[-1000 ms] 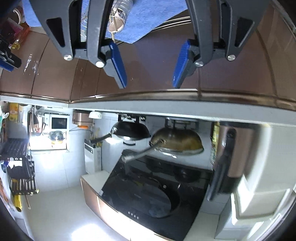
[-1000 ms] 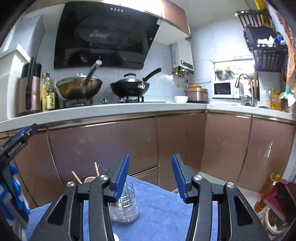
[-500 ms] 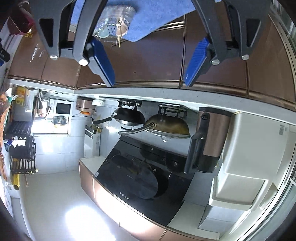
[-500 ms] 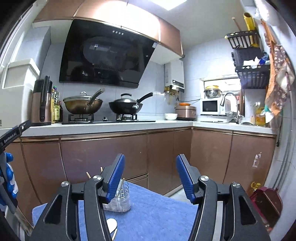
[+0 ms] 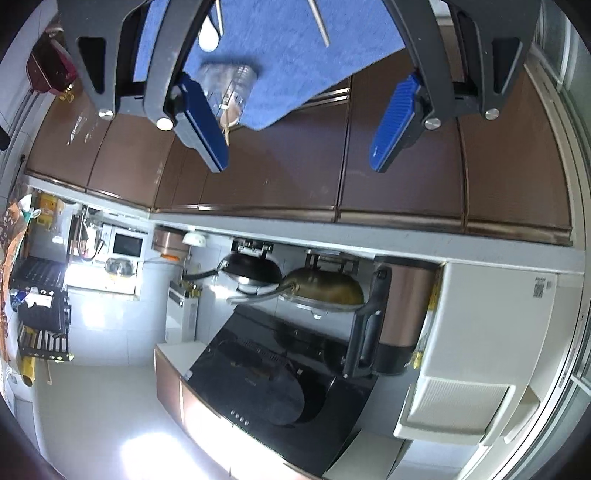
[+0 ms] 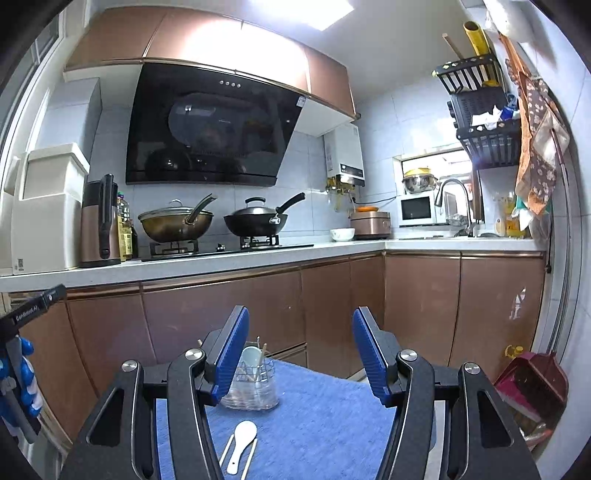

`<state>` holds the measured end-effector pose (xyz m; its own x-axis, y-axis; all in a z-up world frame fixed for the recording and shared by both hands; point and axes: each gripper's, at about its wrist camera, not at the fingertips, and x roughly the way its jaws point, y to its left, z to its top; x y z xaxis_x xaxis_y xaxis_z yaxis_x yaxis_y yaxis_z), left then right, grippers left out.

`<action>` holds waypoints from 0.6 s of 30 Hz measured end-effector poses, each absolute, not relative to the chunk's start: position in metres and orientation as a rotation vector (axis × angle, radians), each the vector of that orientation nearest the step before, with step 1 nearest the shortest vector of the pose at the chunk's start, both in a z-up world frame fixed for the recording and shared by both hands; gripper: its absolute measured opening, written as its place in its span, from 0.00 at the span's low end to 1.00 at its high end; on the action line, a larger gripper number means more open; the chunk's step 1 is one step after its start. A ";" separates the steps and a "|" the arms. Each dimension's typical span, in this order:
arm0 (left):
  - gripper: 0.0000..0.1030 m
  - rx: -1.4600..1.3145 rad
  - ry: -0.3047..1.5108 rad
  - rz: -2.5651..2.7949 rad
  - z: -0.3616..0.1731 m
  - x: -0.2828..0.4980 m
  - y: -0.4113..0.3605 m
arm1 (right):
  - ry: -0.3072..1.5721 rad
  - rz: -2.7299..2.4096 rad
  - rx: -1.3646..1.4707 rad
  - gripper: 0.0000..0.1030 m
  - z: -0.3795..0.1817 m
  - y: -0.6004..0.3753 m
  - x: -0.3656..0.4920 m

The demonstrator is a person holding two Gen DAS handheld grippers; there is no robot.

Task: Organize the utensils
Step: 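Withdraw both tools from the holder back above the remaining utensils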

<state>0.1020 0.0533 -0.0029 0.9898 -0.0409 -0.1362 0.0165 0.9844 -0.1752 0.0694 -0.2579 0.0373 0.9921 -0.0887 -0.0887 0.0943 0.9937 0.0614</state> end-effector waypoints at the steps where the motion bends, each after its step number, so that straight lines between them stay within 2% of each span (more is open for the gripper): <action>1: 0.76 -0.178 0.150 -0.030 -0.005 0.101 0.055 | 0.088 -0.090 0.070 0.56 0.036 -0.258 0.068; 18: 0.76 -0.220 0.352 -0.095 -0.042 0.099 0.064 | 0.116 -0.084 0.102 0.56 0.026 -0.261 0.054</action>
